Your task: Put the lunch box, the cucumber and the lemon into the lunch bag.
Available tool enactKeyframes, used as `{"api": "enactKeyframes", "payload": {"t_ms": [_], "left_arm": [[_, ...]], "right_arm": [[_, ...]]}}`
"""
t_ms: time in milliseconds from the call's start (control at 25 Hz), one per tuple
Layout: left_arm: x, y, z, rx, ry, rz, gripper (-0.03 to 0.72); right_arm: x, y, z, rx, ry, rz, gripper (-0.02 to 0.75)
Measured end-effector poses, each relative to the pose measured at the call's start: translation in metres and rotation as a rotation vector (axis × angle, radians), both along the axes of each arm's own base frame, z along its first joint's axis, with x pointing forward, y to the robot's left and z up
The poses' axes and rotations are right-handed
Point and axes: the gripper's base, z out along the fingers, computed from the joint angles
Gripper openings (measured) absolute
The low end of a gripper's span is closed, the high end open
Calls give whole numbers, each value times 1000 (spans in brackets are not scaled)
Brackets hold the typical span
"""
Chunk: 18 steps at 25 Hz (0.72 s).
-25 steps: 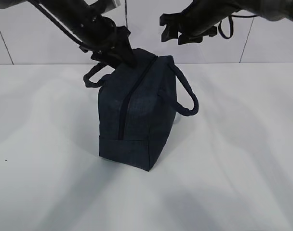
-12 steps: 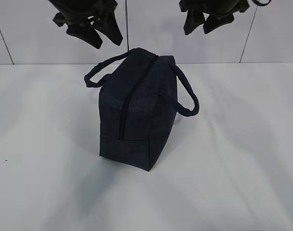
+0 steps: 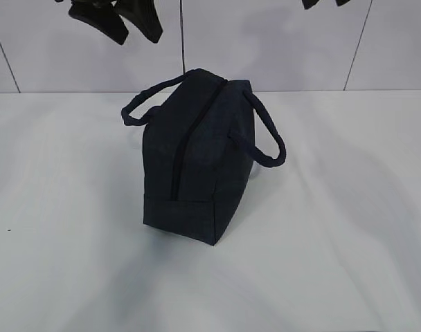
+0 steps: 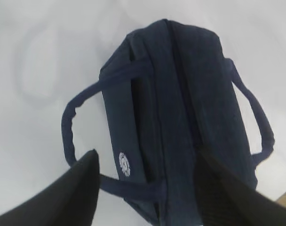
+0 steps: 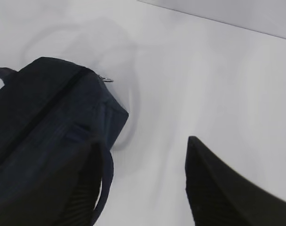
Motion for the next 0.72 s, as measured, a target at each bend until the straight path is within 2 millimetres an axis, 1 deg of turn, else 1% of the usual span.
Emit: {"api": "enactKeyframes", "payload": {"t_ms": [160, 320, 440, 600, 720], "left_arm": [[-24, 10, 3, 37, 23, 1, 433], [-56, 24, 20, 41, 10, 3, 403], [-86, 37, 38, 32, -24, 5, 398], [-122, 54, 53, 41, -65, 10, 391], [-151, 67, 67, 35, -112, 13, 362]], "right_arm": [[-36, -9, 16, 0, 0, 0, 424], [-74, -18, 24, -1, 13, -7, 424], [-105, -26, 27, 1, 22, -13, 424], [-141, -35, 29, -2, 16, -17, 424], [-169, -43, 33, 0, -6, -19, 424]]}}
